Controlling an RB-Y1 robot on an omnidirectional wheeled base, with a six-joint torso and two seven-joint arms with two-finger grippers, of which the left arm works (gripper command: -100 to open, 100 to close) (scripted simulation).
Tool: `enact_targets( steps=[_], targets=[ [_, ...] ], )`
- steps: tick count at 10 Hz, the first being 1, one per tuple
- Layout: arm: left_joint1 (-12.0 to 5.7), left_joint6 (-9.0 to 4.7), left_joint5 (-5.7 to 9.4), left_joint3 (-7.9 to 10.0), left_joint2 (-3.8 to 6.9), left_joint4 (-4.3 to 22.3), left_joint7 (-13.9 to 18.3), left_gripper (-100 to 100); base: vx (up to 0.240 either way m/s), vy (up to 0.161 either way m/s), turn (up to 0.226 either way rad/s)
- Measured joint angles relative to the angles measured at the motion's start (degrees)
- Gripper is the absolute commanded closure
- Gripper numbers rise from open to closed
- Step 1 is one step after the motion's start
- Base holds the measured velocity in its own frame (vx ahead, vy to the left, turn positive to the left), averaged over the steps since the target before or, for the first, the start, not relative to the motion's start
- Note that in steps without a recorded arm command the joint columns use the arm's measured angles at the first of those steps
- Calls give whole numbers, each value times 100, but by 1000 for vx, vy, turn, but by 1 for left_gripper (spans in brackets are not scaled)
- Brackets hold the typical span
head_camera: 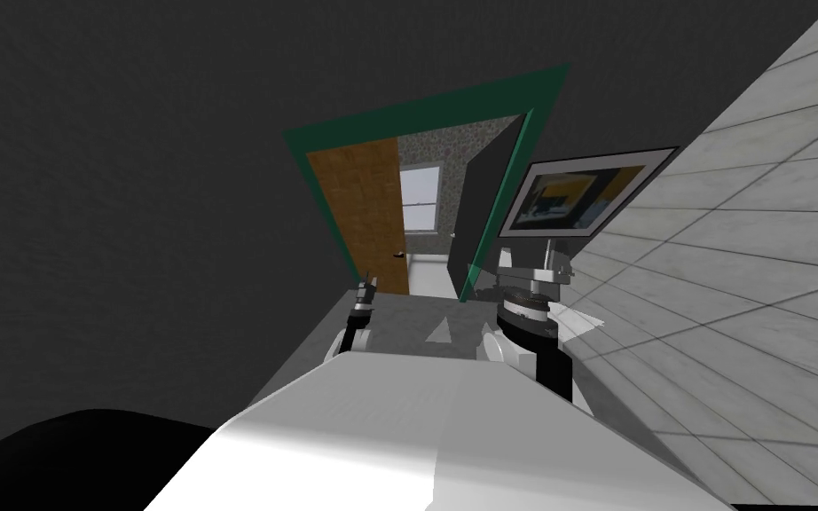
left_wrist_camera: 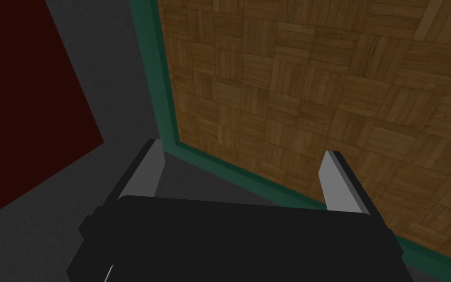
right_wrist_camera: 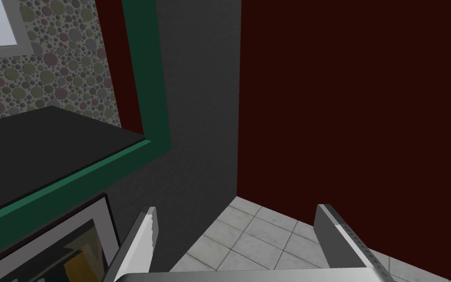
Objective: Push the door open
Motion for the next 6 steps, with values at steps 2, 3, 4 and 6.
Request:
enact_targets(
  steps=[2,3,4,6],
  targets=[
    [-153,-43,15,-2,32,315,-3,-100,95,13,8],
    [-214,-75,23,-7,52,468,-12,-100,93,-2,10],
    [-278,-107,30,-12,65,625,-16,-100,100,4,11],
    [-377,-192,39,-36,83,933,-32,-100,97,5,9]
  ],
)
